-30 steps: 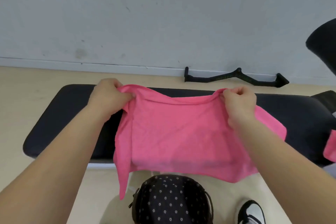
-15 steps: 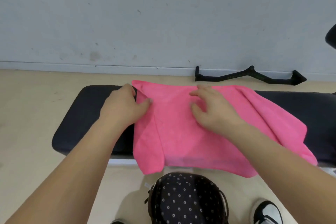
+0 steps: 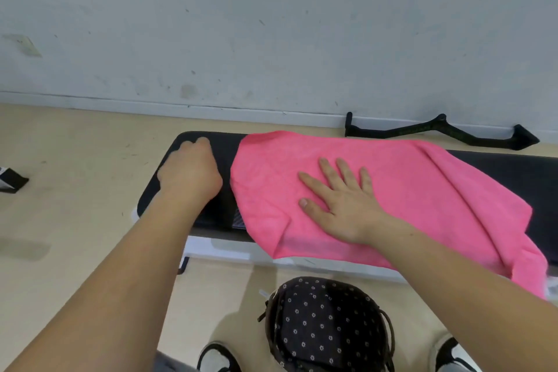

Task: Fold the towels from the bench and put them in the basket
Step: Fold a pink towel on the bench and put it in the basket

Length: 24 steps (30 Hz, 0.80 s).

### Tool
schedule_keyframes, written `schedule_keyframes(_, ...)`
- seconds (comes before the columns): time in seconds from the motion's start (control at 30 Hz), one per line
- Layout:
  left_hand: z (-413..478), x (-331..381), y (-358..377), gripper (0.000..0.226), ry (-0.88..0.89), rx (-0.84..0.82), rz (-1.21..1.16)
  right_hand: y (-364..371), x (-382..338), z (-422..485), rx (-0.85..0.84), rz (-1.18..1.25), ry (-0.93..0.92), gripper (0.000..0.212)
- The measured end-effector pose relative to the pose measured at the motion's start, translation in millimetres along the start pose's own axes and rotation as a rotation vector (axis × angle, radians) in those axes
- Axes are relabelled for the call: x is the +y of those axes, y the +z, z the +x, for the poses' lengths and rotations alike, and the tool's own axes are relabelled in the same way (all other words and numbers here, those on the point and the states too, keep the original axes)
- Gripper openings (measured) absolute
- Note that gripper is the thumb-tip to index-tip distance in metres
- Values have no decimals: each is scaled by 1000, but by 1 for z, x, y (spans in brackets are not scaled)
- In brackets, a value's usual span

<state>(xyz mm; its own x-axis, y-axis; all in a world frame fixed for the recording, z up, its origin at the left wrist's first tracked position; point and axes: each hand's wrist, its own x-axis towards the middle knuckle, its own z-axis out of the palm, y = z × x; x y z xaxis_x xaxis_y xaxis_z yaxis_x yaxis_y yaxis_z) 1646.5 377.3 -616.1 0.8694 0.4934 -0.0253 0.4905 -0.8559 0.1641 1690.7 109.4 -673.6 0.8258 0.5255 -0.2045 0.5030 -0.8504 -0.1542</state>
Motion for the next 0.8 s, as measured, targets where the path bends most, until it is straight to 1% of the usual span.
schedule_keyframes(0.03,-1,-4,-1,41,0,48,19,0,0,0,-3,-4,2,66)
schedule_keyframes(0.07,-3,-2,1,41,43,103,-8,0,-1,0,-7,-6,6,65)
schedule_keyframes(0.1,-7,4,5,39,129,150,-83,0,-1,1,-8,-7,10,65)
schedule_keyframes(0.13,-15,14,9,35,241,164,-177,0,-1,1,-6,-7,14,64)
schedule_keyframes(0.2,-32,35,19,27,506,83,-329,0,-2,2,-3,3,23,64)
schedule_keyframes(0.27,-49,54,25,15,706,-76,-326,-1,-2,3,-10,-2,26,72)
schedule_keyframes(0.3,-53,58,27,12,755,-152,-288,-1,-2,3,-9,-6,24,78)
schedule_keyframes(0.33,-52,59,26,24,755,-201,-236,-1,-3,2,-8,-7,21,81)
schedule_keyframes(0.37,-50,55,24,36,710,-225,-166,-1,-3,1,-7,-3,21,80)
schedule_keyframes(0.4,-43,49,21,45,628,-240,-78,-1,-3,1,-5,7,24,74)
schedule_keyframes(0.43,-37,41,19,47,538,-255,2,-1,-3,1,0,19,26,68)
schedule_keyframes(0.5,-27,23,13,45,402,-257,96,-2,-4,0,6,30,25,64)
schedule_keyframes(0.57,-24,17,10,40,359,-155,59,-3,-5,0,8,33,22,63)
schedule_keyframes(0.63,-29,26,10,32,392,-31,-58,-6,-4,-1,5,98,16,63)
schedule_keyframes(0.67,-33,35,11,28,435,0,-126,-10,-3,-3,12,172,12,62)
schedule_keyframes(0.73,-41,58,13,21,545,-10,-246,-23,-1,-10,69,409,12,55)
schedule_keyframes(0.8,-46,82,17,15,654,-47,-314,-43,2,-23,171,677,36,38)
